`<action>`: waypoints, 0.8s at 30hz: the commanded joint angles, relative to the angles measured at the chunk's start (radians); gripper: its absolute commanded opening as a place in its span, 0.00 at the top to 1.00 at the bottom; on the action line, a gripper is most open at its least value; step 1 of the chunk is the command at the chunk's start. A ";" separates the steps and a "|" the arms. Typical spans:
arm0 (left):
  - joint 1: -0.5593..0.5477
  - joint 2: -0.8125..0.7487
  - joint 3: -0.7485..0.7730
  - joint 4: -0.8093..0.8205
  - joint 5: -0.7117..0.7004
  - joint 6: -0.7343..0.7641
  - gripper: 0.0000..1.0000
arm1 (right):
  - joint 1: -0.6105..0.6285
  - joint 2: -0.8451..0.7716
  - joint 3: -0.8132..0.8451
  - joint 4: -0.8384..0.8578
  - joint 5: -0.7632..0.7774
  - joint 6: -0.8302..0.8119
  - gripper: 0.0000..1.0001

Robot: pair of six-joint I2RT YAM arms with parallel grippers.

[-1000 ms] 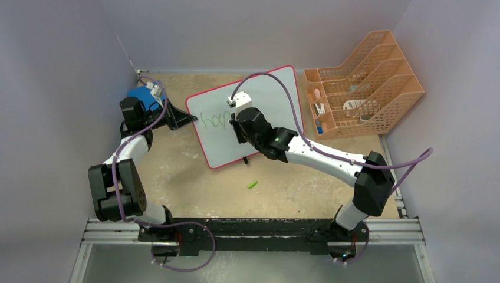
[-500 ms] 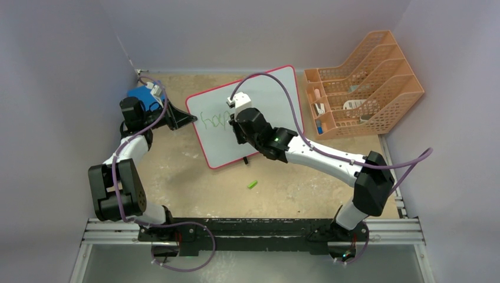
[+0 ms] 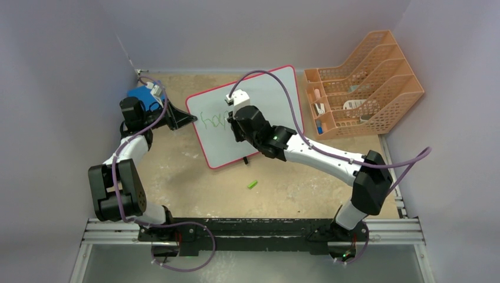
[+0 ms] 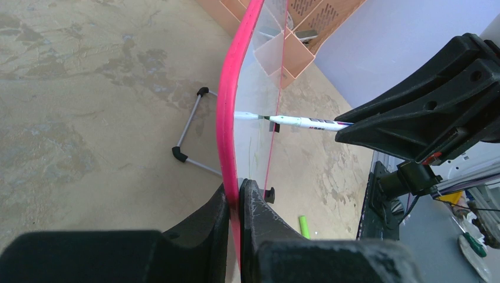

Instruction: Write a sentence on the whiteboard

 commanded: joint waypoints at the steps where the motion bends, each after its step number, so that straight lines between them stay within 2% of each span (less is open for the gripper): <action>1: -0.020 -0.019 0.022 -0.009 0.000 0.044 1.00 | 0.006 -0.038 0.037 0.013 -0.009 0.018 1.00; 12: -0.020 -0.022 0.021 -0.014 -0.002 0.048 1.00 | -0.044 -0.104 -0.003 -0.008 0.020 -0.006 1.00; 24: -0.020 -0.021 0.021 -0.012 -0.002 0.047 1.00 | -0.067 -0.080 0.006 0.005 0.018 -0.012 1.00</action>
